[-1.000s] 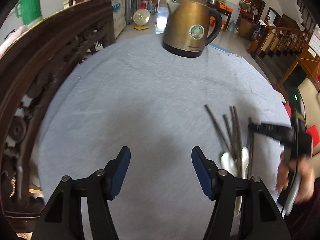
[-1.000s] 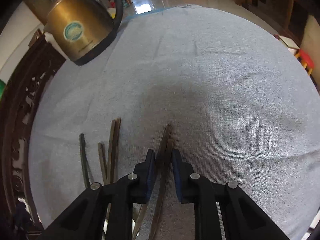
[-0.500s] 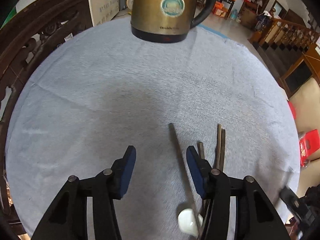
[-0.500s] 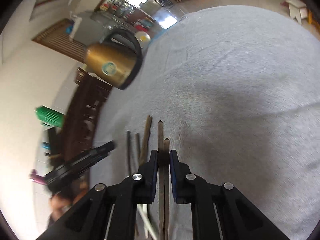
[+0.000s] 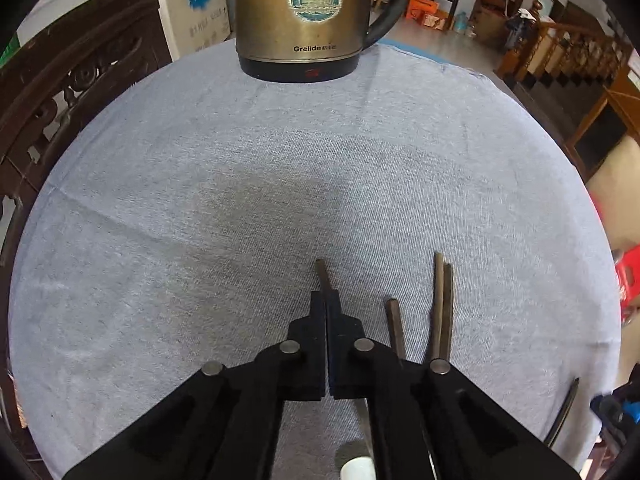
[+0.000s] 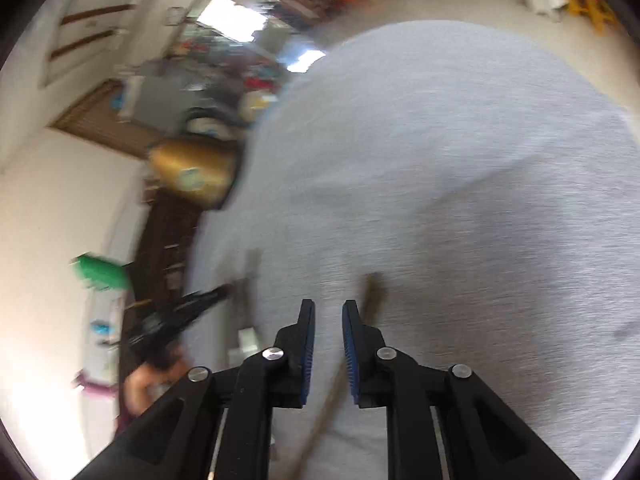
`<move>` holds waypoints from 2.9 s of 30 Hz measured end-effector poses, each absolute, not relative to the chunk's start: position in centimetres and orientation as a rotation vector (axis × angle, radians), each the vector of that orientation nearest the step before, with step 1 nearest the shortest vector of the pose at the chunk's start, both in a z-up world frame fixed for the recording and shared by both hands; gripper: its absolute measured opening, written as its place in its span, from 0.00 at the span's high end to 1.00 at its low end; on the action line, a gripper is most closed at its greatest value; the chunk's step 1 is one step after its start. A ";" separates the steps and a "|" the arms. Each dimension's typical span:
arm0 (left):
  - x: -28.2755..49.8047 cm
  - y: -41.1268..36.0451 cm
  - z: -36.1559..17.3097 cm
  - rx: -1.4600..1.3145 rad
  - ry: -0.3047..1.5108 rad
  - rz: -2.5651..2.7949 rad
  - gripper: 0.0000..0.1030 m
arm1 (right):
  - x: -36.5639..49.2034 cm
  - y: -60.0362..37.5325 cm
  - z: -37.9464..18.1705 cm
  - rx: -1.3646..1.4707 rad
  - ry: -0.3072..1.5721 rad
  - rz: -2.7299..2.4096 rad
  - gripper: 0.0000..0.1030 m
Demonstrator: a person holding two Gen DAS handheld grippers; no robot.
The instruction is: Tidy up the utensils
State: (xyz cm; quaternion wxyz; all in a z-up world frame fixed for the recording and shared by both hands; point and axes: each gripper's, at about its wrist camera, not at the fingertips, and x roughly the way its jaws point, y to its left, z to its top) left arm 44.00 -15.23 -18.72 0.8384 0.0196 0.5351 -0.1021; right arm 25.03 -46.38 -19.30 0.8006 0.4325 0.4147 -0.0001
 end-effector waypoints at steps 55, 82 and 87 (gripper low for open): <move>21.7 -3.4 -0.2 -0.172 0.543 -0.421 0.95 | 13.5 -33.8 -3.2 0.417 0.557 -0.077 0.93; 18.6 -3.6 -5.3 -0.333 0.379 -0.266 0.94 | 3.8 -24.9 4.1 0.250 0.303 -0.037 0.93; 18.0 -3.9 -6.1 -0.258 0.436 -0.284 0.92 | 5.8 -25.1 0.7 0.290 0.455 -0.019 0.93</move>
